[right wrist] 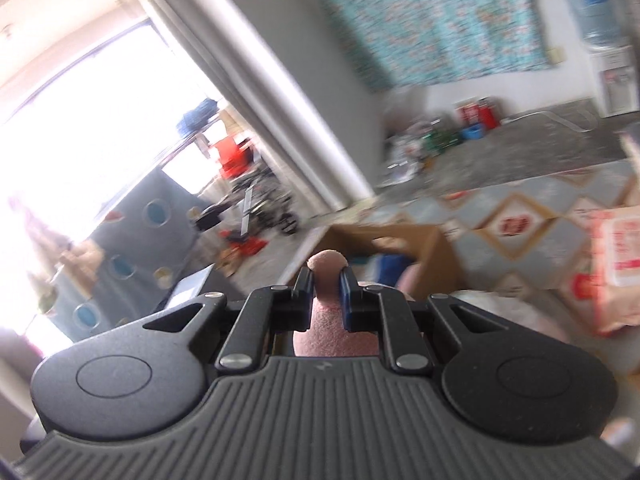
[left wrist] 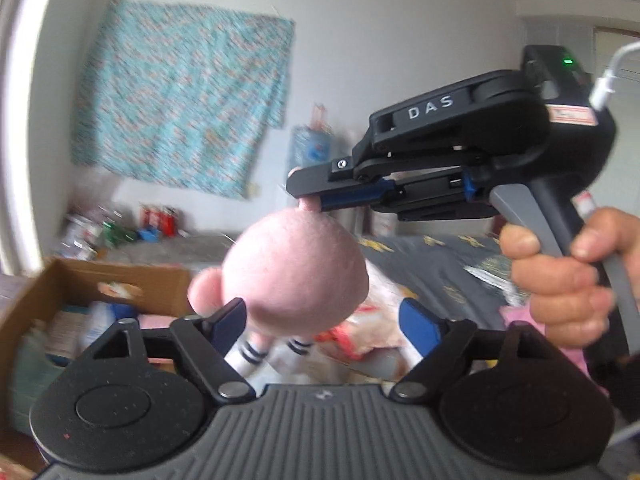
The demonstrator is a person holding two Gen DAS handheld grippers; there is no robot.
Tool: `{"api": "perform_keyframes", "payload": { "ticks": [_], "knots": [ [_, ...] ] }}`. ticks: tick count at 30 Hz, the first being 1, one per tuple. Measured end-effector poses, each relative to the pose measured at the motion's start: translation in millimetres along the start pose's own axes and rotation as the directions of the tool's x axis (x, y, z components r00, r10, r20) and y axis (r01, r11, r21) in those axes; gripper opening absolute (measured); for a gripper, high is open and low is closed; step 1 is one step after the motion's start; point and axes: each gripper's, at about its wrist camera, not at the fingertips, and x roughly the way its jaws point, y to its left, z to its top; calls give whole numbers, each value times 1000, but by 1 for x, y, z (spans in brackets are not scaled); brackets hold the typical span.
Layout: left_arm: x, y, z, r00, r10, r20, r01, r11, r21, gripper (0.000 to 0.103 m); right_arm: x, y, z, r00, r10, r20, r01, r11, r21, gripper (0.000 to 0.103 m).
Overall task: Organize soft objects
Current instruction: 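Lift the plush toy with the right gripper over the cardboard box, then lower the plush toy into the box and open the right gripper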
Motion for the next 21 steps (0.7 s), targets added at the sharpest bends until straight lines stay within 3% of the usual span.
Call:
{"api": "perform_keyframes", "payload": {
  "ticks": [5, 9, 16, 21],
  "knots": [
    [-17, 44, -12, 991, 133, -19, -134, 989, -60, 87, 68, 35, 1, 992, 70, -104, -73, 997, -31, 12],
    [-22, 83, -24, 977, 206, -55, -212, 967, -143, 87, 133, 50, -2, 972, 102, -212, -112, 993, -33, 12],
    [-24, 152, -33, 947, 303, -109, -321, 914, -247, 87, 272, 70, -10, 908, 94, -408, -153, 982, -113, 13],
    [-23, 193, -41, 922, 357, -153, -387, 872, -299, 87, 360, 78, -21, 865, 46, -500, -203, 943, -263, 13]
  ]
}}
